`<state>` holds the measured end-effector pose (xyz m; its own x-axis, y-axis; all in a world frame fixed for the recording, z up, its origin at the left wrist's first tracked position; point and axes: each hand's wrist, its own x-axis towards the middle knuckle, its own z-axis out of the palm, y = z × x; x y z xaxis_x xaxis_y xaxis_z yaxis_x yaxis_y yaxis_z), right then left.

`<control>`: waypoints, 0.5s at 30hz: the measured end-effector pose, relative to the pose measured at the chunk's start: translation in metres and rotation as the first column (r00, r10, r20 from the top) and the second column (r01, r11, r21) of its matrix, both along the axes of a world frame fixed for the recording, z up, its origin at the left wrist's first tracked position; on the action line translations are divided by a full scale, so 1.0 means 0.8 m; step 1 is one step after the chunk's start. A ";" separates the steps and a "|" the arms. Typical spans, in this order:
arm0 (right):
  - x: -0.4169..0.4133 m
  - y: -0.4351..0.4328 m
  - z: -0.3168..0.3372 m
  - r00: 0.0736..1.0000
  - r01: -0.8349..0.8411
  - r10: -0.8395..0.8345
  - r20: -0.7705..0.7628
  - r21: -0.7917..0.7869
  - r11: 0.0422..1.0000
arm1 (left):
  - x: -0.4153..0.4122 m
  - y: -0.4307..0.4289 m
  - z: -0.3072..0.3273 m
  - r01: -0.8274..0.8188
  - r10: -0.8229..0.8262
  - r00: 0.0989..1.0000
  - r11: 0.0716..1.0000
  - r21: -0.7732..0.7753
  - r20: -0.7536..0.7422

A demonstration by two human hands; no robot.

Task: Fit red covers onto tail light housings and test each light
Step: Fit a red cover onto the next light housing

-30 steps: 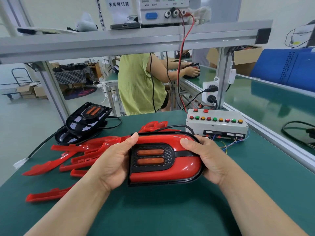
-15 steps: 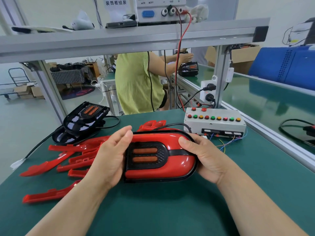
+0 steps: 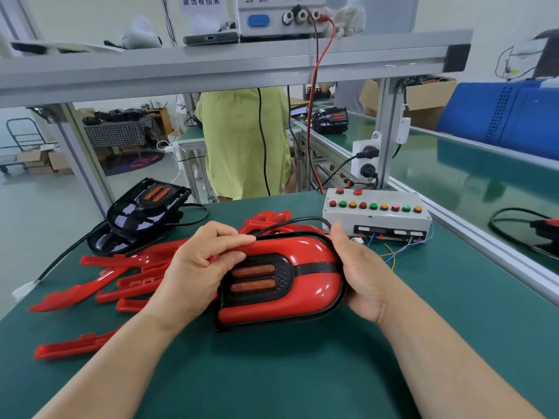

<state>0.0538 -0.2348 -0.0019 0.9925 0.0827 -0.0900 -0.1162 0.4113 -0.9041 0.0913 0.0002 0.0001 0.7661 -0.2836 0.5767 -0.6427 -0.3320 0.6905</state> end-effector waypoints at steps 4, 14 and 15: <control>0.002 -0.002 -0.003 1.000 0.015 -0.015 -0.006 -0.004 1.000 | -0.004 -0.004 0.003 0.019 -0.021 0.999 0.999 -0.030 -0.041; 0.006 -0.008 -0.004 0.998 0.061 -0.062 -0.026 -0.021 0.998 | -0.008 -0.004 0.006 -0.017 0.017 0.995 1.000 0.004 0.098; 0.006 -0.008 -0.005 0.998 0.054 -0.054 -0.020 -0.020 0.998 | -0.008 -0.005 0.005 -0.011 0.010 0.996 1.000 0.007 0.087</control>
